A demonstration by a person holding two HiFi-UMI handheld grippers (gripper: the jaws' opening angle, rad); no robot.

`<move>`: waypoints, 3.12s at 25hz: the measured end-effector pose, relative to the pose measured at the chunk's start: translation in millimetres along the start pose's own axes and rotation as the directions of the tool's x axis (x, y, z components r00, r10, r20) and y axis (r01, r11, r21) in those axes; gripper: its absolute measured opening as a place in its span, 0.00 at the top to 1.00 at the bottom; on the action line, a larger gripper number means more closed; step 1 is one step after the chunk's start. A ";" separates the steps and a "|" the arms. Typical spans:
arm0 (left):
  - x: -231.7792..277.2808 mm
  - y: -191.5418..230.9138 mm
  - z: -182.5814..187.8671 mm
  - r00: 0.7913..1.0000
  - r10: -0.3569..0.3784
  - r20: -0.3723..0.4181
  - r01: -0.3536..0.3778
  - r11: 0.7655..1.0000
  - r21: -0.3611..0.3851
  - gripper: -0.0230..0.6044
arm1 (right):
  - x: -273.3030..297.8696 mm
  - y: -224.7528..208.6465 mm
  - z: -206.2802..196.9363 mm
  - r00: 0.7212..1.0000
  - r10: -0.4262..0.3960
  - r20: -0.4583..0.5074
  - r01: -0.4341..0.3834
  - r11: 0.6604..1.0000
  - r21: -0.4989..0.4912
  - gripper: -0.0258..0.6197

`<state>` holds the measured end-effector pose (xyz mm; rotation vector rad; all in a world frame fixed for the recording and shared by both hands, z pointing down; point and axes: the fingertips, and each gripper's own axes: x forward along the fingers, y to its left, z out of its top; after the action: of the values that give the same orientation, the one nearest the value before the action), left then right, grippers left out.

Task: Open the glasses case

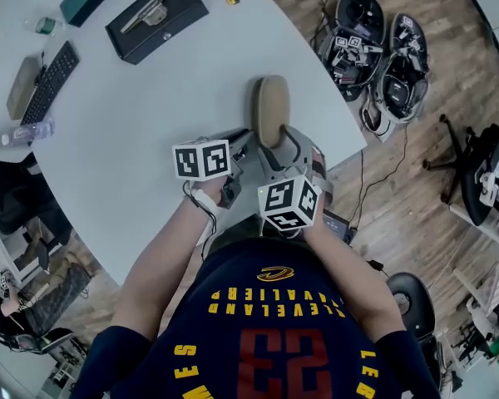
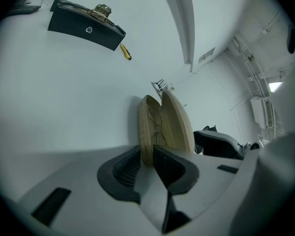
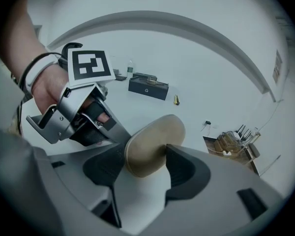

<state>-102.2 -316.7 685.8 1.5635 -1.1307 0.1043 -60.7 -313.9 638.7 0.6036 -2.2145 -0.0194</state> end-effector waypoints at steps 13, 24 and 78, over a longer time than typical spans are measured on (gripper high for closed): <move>0.5 -1.5 0.1 1.000 0.000 0.002 0.000 1.000 0.004 0.82 | -21.3 -14.2 -10.5 1.000 -0.019 0.004 0.018 0.987 0.160 0.66; -0.2 0.6 1.0 1.000 -0.006 0.005 0.006 1.000 -0.007 0.82 | -30.2 -25.2 -22.1 0.999 -0.048 -0.001 0.047 0.975 0.219 0.71; -39.8 -41.2 16.1 0.987 -0.078 0.144 0.077 0.997 0.013 0.79 | -58.5 -62.0 -28.2 0.983 -0.059 0.173 -0.045 0.840 0.541 0.75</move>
<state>-102.8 -310.6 626.6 1.6403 -1.1809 -0.0574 17.5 -338.6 602.2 0.9498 -2.4010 0.5964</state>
